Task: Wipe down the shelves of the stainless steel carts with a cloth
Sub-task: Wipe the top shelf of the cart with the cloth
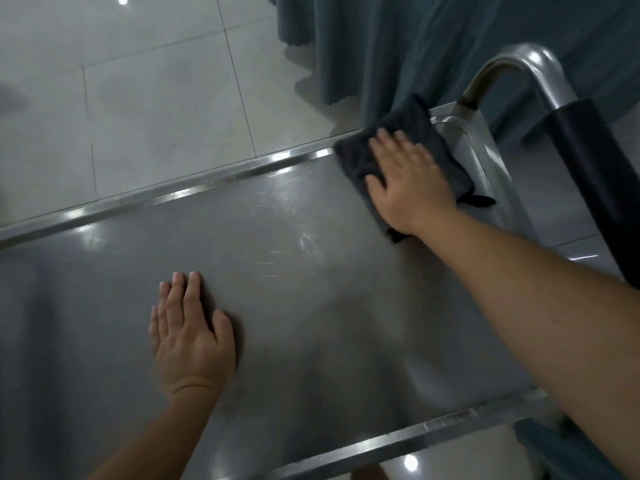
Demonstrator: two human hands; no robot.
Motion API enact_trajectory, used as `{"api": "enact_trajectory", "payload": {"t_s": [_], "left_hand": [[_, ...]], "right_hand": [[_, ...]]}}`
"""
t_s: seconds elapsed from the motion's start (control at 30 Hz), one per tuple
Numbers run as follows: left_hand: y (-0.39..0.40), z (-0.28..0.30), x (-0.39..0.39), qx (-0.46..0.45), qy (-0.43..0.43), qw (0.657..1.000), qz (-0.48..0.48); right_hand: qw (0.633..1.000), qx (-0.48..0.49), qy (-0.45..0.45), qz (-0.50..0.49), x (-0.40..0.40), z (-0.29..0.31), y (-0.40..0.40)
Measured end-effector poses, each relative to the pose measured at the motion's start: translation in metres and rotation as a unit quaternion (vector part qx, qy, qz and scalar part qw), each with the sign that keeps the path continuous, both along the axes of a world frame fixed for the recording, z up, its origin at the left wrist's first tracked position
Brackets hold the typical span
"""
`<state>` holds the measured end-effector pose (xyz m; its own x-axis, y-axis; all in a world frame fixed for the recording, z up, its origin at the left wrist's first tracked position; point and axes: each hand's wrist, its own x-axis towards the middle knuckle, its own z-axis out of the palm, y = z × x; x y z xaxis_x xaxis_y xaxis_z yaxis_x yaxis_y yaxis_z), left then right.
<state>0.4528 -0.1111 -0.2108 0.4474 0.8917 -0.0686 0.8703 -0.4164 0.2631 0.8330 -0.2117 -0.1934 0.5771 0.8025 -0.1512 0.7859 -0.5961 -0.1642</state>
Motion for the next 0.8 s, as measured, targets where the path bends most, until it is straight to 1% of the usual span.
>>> {"api": "enact_trajectory", "payload": {"t_s": [0.07,0.13,0.17,0.2,0.23,0.27,0.3,0.33,0.37,0.4,0.43,0.47,0.53,0.6,0.67,0.7,0.8], "left_hand": [[0.000,0.000,-0.001,0.000,-0.001,1.000,0.002],[0.000,-0.001,-0.003,0.000,-0.001,1.000,0.001],[0.000,-0.002,-0.003,-0.001,-0.002,1.000,0.001],[0.000,-0.002,-0.003,-0.002,-0.002,1.000,0.002],[0.000,-0.002,-0.003,-0.002,-0.002,1.000,0.004],[0.001,-0.003,-0.003,-0.001,-0.001,1.000,0.005],[0.001,-0.003,-0.004,-0.001,-0.001,1.000,0.004],[0.002,-0.003,-0.004,-0.001,-0.002,1.000,0.003],[0.002,-0.003,-0.004,-0.001,-0.001,1.000,0.003],[0.002,-0.003,-0.005,0.001,-0.001,1.000,0.003],[0.002,-0.003,-0.006,0.002,0.000,1.000,0.001],[0.002,-0.004,-0.005,0.003,-0.002,1.000,-0.001],[0.002,-0.005,-0.004,0.005,-0.004,1.000,-0.001],[0.001,-0.005,-0.003,0.008,-0.008,1.000,0.001],[0.001,-0.005,-0.004,0.012,-0.012,1.000,0.002],[0.001,-0.005,-0.004,0.014,-0.012,1.000,0.002],[0.001,-0.005,-0.004,0.011,-0.007,1.000,0.003]], "right_hand": [[0.993,-0.004,-0.021,-0.118,0.016,-0.004,-0.014],[0.973,-0.027,-0.025,-0.227,0.022,-0.004,-0.023],[0.966,-0.036,-0.021,-0.256,0.021,-0.003,-0.023],[0.965,-0.042,-0.019,-0.258,0.016,-0.001,-0.020],[0.972,-0.041,-0.018,-0.229,0.008,0.001,-0.014],[0.986,-0.035,-0.014,-0.164,-0.002,0.003,-0.007],[0.997,-0.027,-0.005,-0.069,-0.014,0.004,0.001],[0.999,-0.025,0.004,0.044,-0.026,0.004,0.009],[0.988,-0.031,0.007,0.149,-0.036,0.003,0.016],[0.974,-0.040,0.004,0.224,-0.042,0.002,0.022],[0.964,-0.048,0.004,0.263,-0.043,0.002,0.026],[0.962,-0.049,0.006,0.267,-0.037,0.002,0.029],[0.977,-0.036,0.007,0.211,-0.017,0.004,0.032],[0.995,-0.021,-0.003,0.101,0.014,0.006,0.026],[1.000,-0.026,-0.012,-0.010,0.050,0.006,0.010],[0.998,-0.040,-0.019,-0.042,0.064,0.006,0.000],[0.996,-0.066,-0.035,-0.048,0.075,0.005,-0.029]]}}
